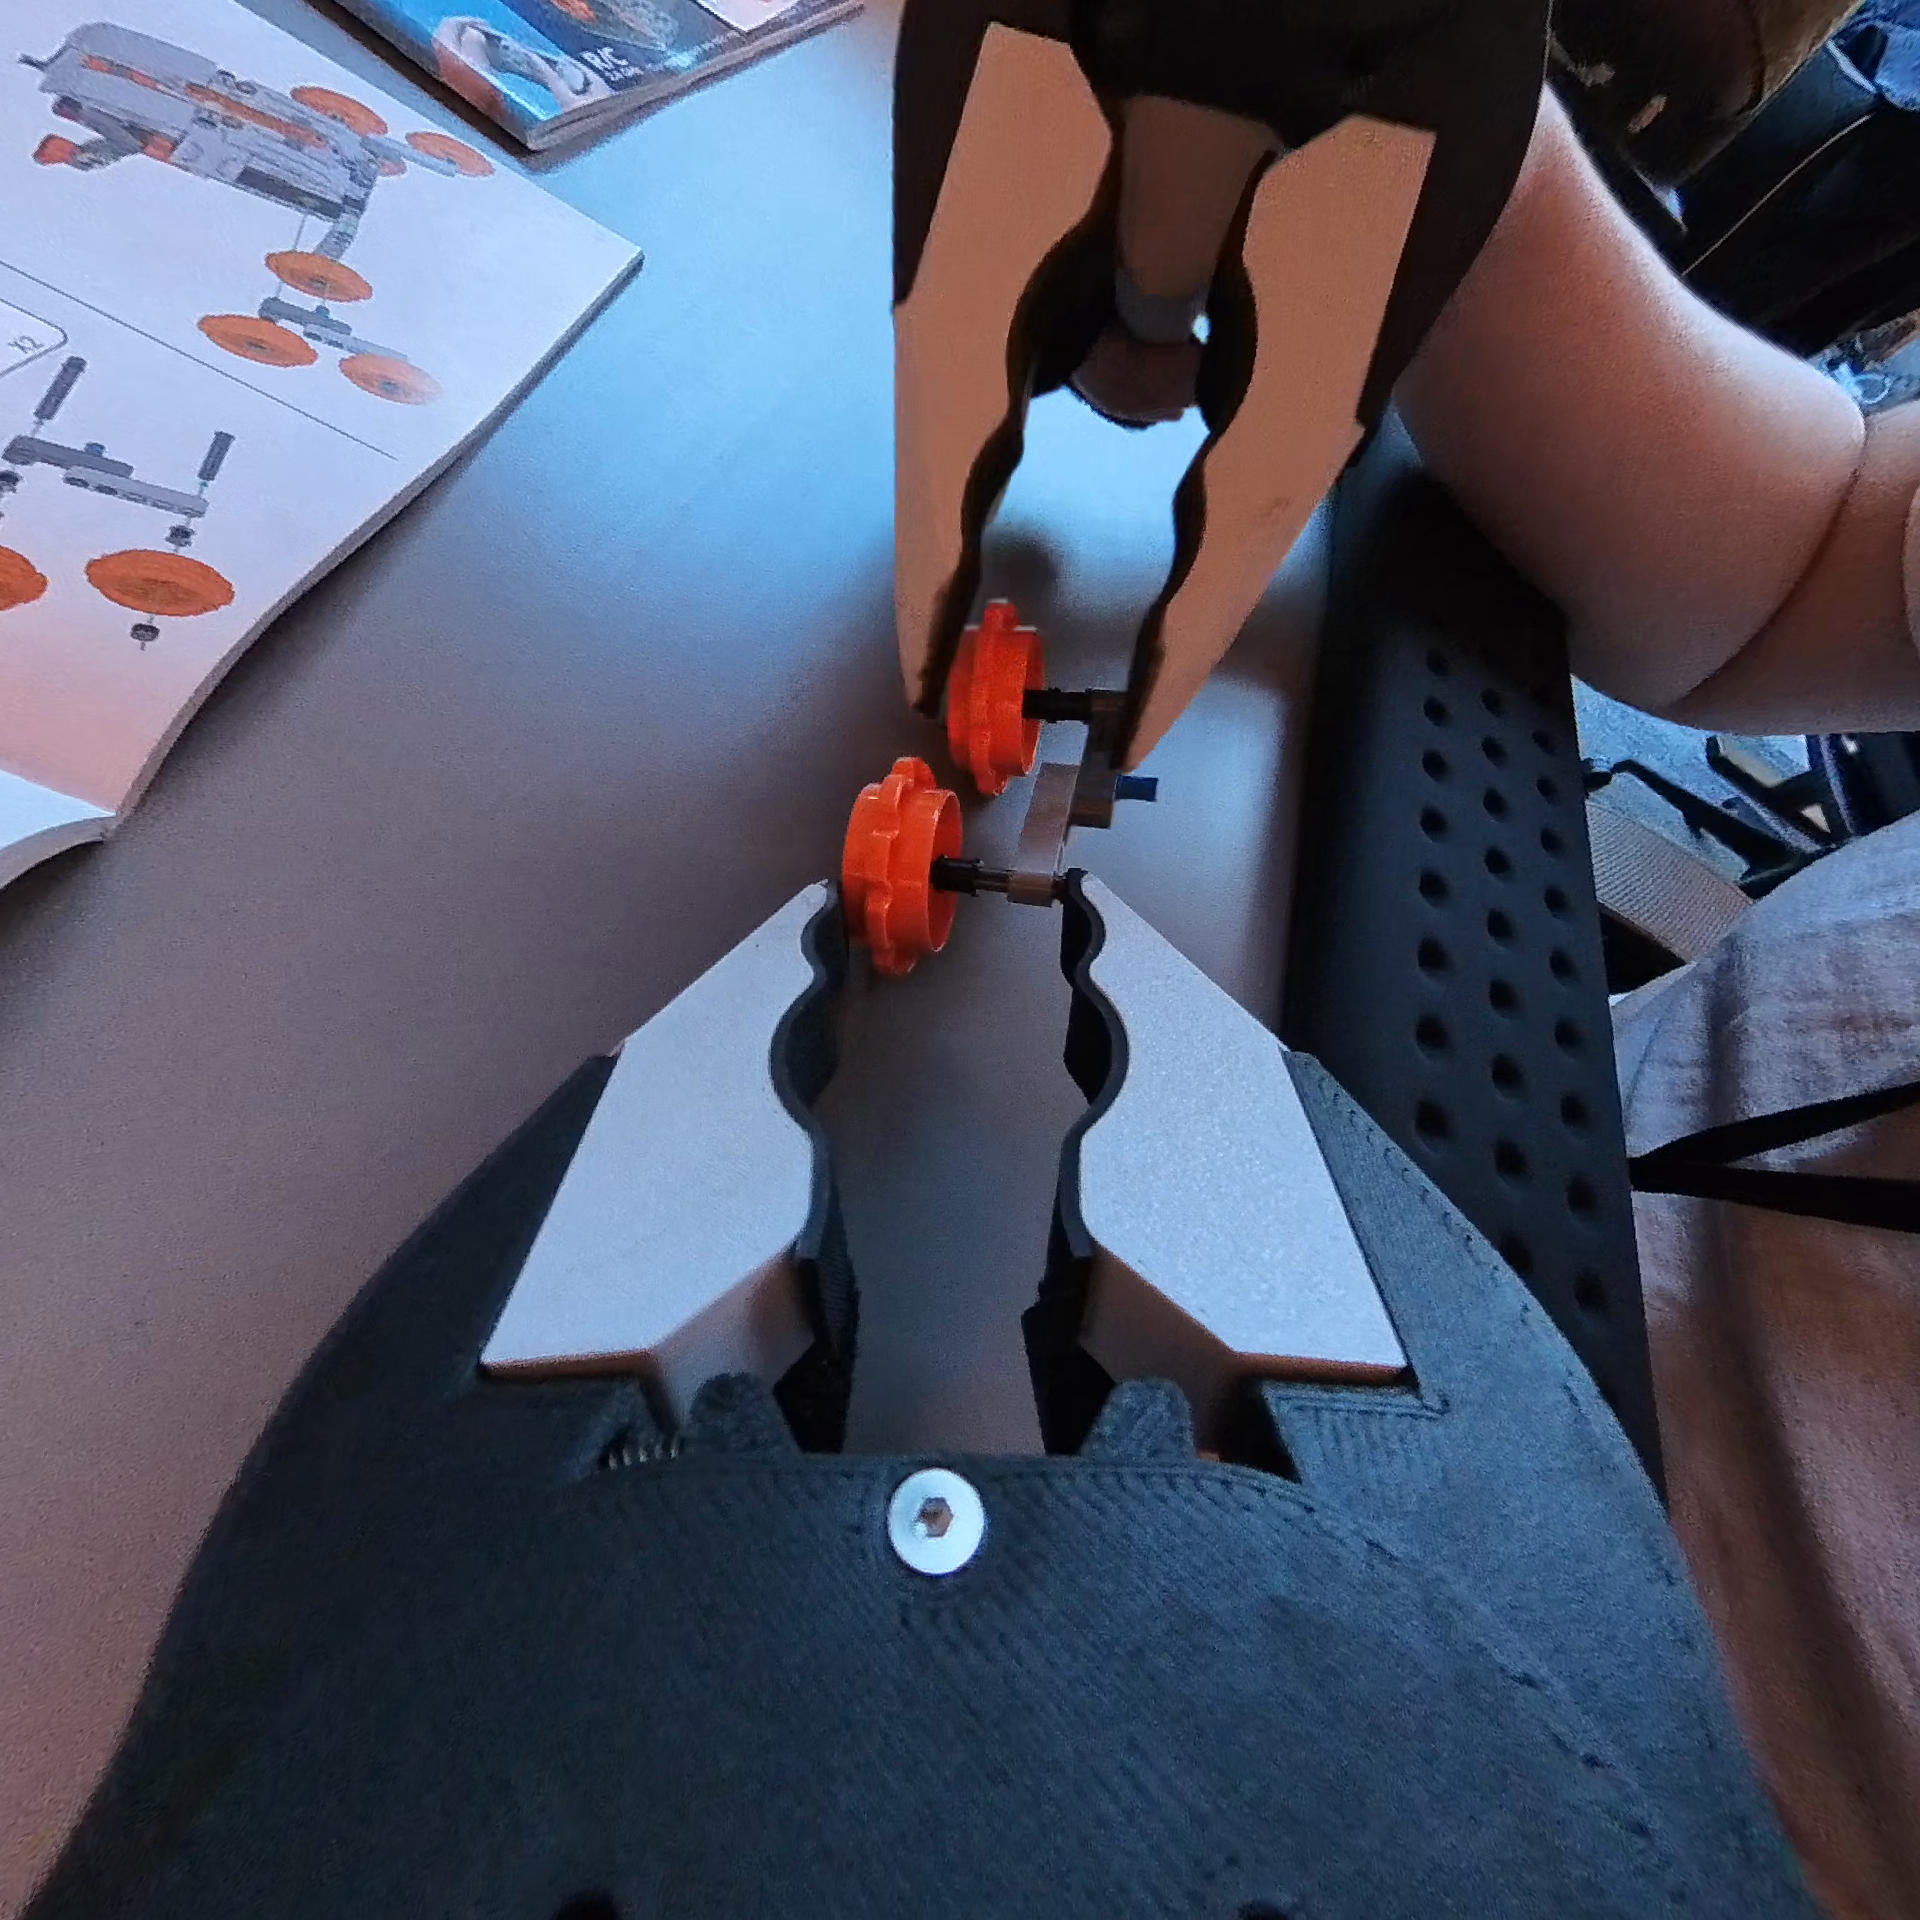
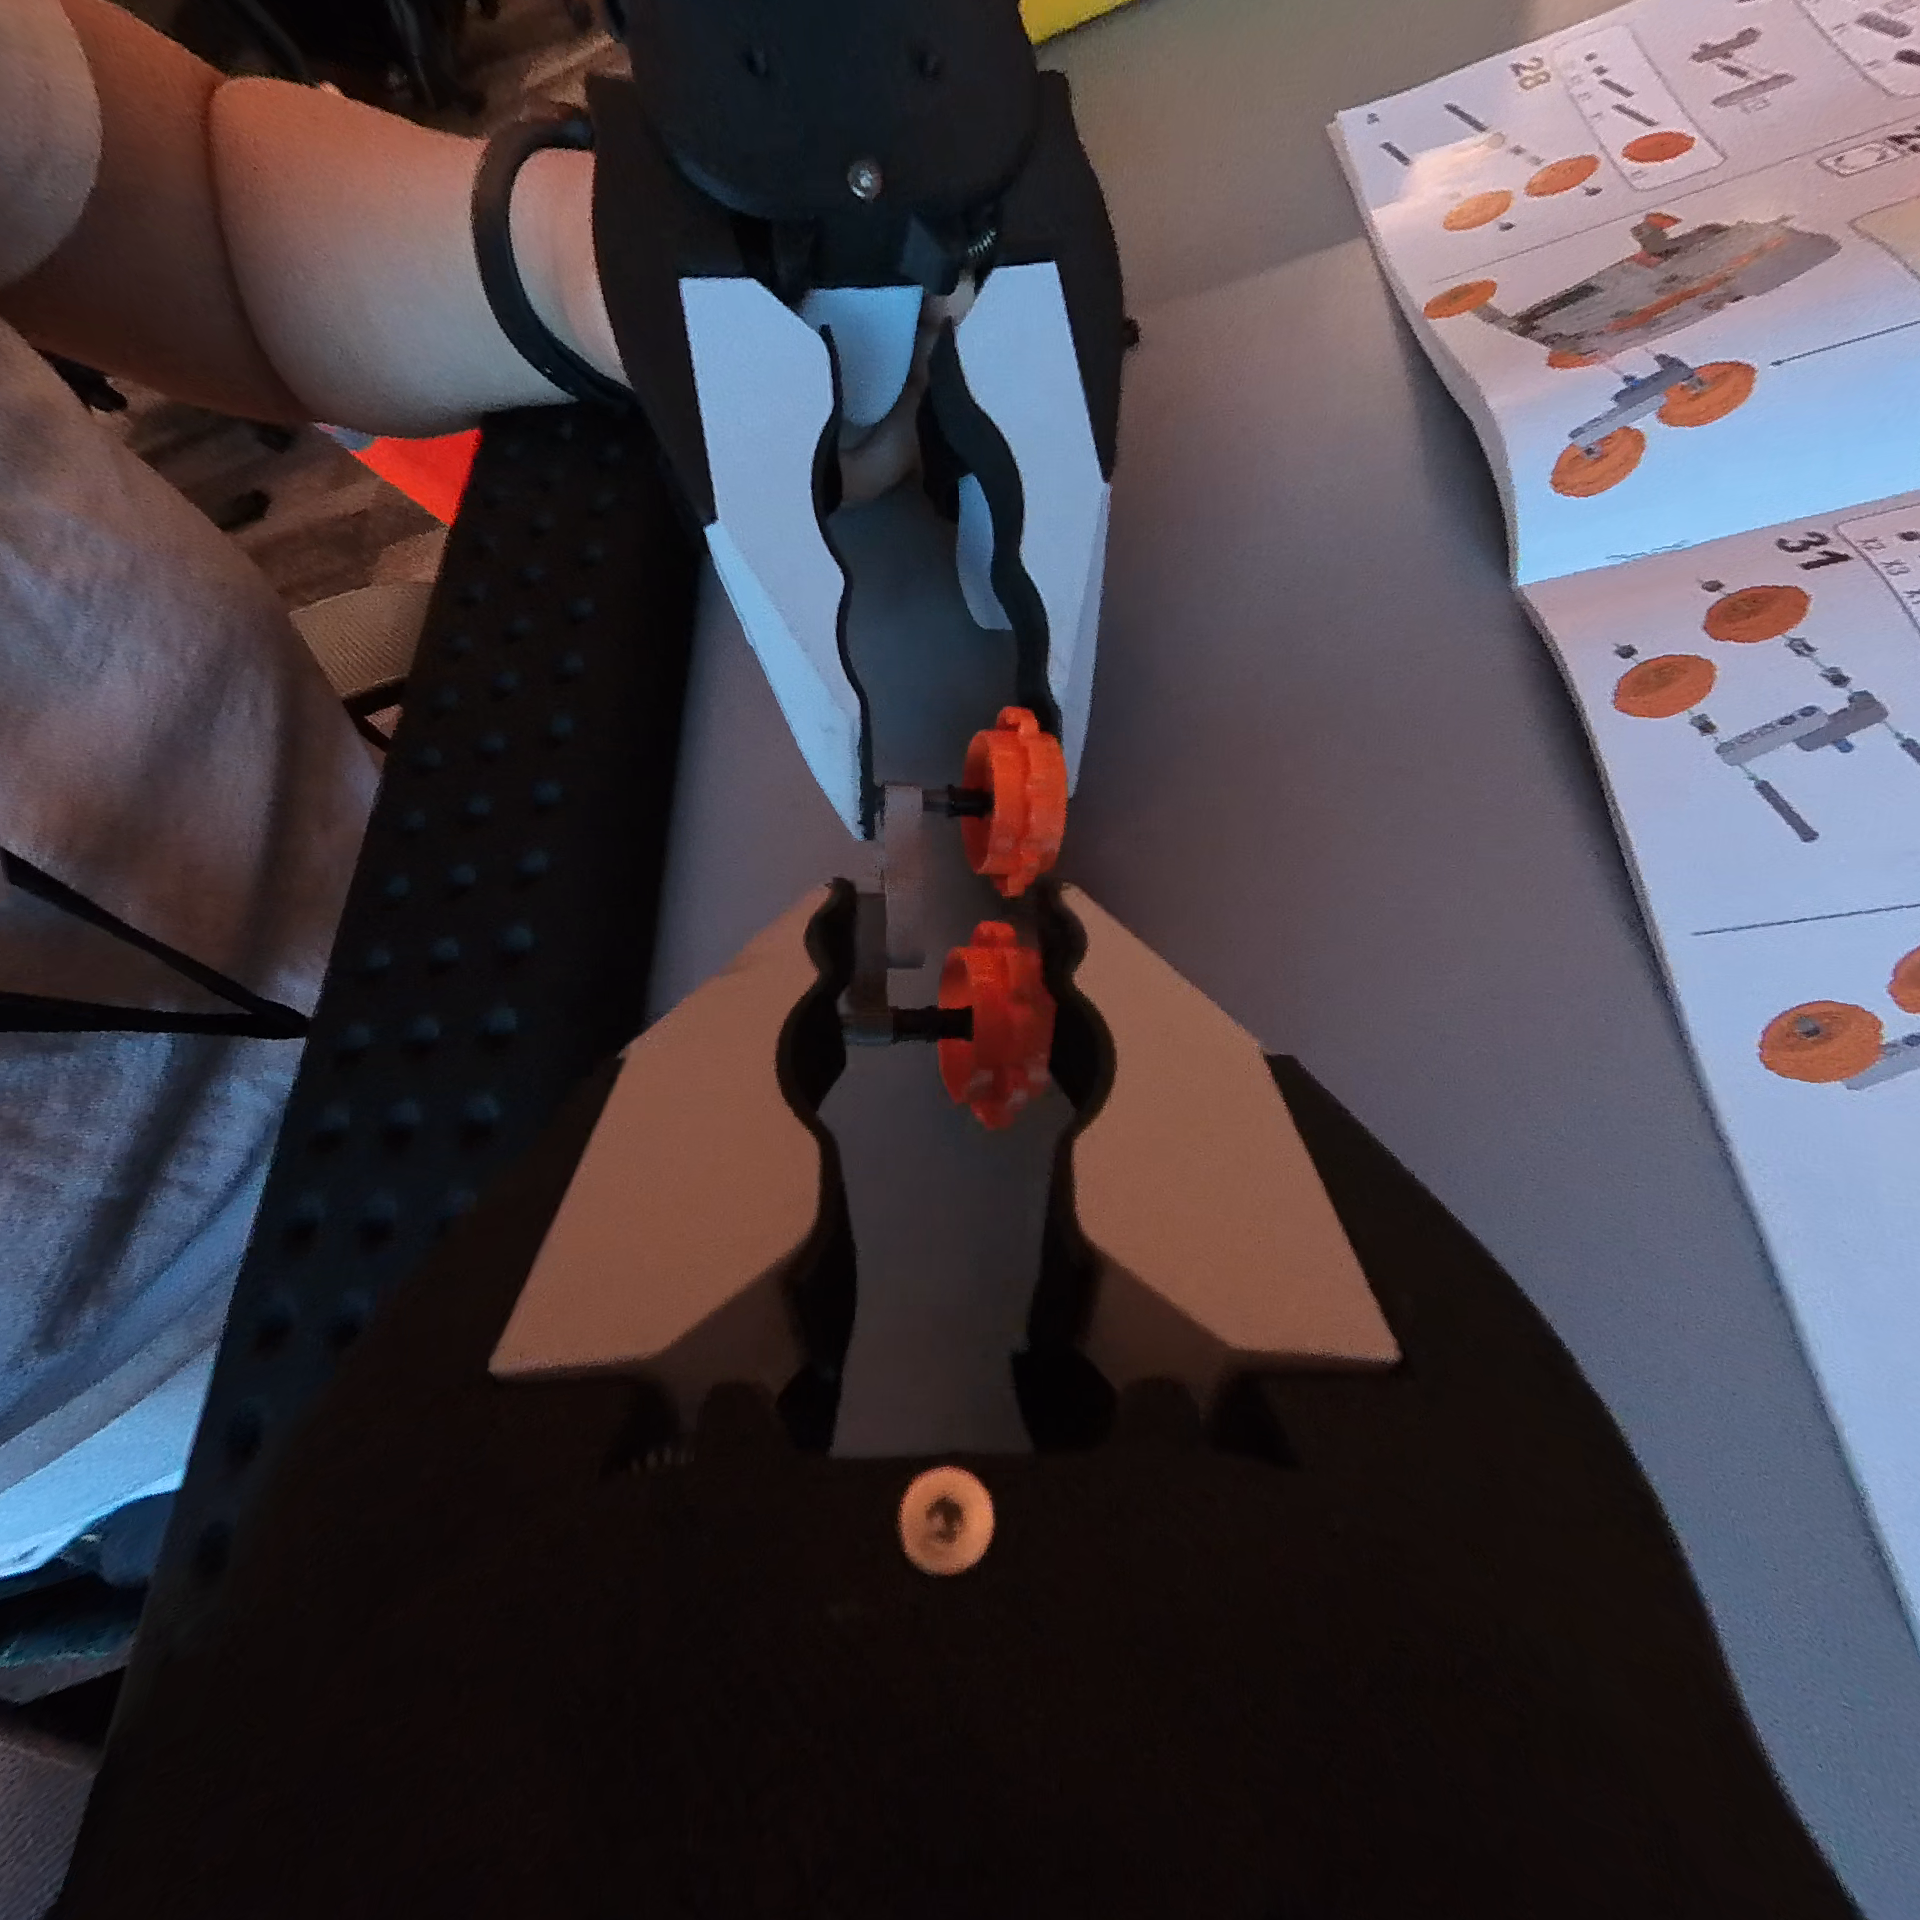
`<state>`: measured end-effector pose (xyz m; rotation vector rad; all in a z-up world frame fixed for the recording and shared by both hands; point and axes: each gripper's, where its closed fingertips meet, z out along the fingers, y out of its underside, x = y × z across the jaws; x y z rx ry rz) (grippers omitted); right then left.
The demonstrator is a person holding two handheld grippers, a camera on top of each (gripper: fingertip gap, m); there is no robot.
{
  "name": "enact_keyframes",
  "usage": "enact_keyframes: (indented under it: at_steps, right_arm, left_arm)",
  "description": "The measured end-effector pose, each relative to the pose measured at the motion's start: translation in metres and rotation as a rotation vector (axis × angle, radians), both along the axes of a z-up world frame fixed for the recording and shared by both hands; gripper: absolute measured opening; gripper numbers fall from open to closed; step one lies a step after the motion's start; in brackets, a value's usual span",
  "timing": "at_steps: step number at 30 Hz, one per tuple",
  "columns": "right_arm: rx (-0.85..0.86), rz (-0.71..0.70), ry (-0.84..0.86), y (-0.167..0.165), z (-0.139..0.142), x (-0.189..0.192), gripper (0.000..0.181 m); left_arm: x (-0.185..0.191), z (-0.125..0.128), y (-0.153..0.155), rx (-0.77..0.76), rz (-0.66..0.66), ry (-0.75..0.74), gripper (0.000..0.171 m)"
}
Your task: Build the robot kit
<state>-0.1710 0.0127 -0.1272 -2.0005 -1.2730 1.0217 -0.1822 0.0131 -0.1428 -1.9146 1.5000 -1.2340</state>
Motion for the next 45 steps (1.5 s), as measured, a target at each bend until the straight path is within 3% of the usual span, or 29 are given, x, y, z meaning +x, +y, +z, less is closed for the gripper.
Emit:
enact_keyframes:
  at_steps: [5, 7, 10, 15, 21, 27, 45]
  right_arm:
    - [-0.032, -0.010, 0.024, 0.010, -0.004, -0.009, 0.060]
    - [-0.020, 0.005, -0.055, 0.014, -0.015, -0.010, 0.052]
    - [-0.080, 0.054, -0.031, 0.011, -0.014, -0.017, 0.031]
    - [-0.186, 0.054, 0.047, 0.010, -0.015, -0.017, 0.029]
    - [-0.231, 0.066, 0.059, 0.005, -0.014, -0.019, 0.039]
    - [-0.112, 0.062, 0.024, 0.012, -0.013, -0.017, 0.030]
    - [0.111, 0.066, -0.066, 0.009, -0.014, -0.018, 0.027]
  left_arm:
    - [-0.001, 0.000, 0.003, -0.038, 0.020, -0.002, 0.039]
    - [-0.001, 0.000, 0.003, -0.041, 0.020, 0.000, 0.039]
    - [-0.001, 0.001, 0.003, -0.053, 0.023, 0.000, 0.039]
    - [-0.001, 0.002, 0.004, -0.091, 0.025, -0.004, 0.039]
    - [0.000, 0.006, 0.005, -0.100, 0.036, -0.025, 0.038]
    - [-0.001, 0.003, 0.005, -0.076, 0.036, -0.004, 0.038]
    - [-0.002, 0.000, 0.002, 0.094, 0.005, 0.017, 0.038]
